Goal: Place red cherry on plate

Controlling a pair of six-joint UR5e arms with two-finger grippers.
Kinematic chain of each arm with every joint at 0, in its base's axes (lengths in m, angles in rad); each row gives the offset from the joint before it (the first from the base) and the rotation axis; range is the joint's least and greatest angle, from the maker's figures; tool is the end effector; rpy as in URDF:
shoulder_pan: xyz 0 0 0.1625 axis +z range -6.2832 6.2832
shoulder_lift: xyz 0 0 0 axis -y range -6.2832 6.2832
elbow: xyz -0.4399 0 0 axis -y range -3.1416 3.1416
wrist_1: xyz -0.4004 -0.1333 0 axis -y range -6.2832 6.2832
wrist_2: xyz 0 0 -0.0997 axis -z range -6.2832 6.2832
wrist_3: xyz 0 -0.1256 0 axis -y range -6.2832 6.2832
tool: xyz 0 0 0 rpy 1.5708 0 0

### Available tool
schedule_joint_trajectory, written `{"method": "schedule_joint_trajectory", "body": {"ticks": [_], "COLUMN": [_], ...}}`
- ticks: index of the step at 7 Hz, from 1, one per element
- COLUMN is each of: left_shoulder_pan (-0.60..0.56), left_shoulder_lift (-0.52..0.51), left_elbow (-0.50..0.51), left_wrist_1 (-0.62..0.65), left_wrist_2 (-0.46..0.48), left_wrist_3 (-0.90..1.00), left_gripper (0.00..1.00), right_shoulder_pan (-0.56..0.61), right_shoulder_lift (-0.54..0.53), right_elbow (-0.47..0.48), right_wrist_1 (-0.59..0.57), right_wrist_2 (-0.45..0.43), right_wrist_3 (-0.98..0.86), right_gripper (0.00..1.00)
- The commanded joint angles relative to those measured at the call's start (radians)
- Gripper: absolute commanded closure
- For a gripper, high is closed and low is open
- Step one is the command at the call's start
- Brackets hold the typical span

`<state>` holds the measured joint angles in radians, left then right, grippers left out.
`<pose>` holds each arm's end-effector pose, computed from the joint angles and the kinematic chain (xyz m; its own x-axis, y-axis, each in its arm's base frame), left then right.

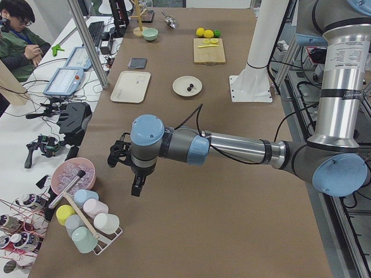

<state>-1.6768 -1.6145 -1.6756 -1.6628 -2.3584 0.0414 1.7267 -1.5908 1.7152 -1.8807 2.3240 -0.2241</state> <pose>-0.1005 -0.5255 0.6051 0.7231 0.1331 -0.6778 0.0729 0.9611 0.2665 0.1197 -0.4565 0.6611 0.7174 0.0162 0.6964 0.0070 0.9995 -0.0304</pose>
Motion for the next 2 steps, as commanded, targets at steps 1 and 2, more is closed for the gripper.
{"method": "schedule_joint_trajectory", "body": {"ticks": [1,2], "left_shoulder_pan": [-0.001,-0.001], "left_shoulder_lift": [0.004,0.005], "left_elbow": [-0.012,-0.01], "left_wrist_1": [0.0,0.0], "left_wrist_2": [0.001,0.001], "left_wrist_3": [0.0,0.002], "left_gripper": [0.02,0.02], "right_shoulder_pan": [0.005,0.008], "right_shoulder_lift": [0.006,0.005], "right_elbow": [0.001,0.0], "right_wrist_1": [0.0,0.0], "right_wrist_2": [0.0,0.0], "right_wrist_3": [0.0,0.002], "right_gripper": [0.0,0.0]}}
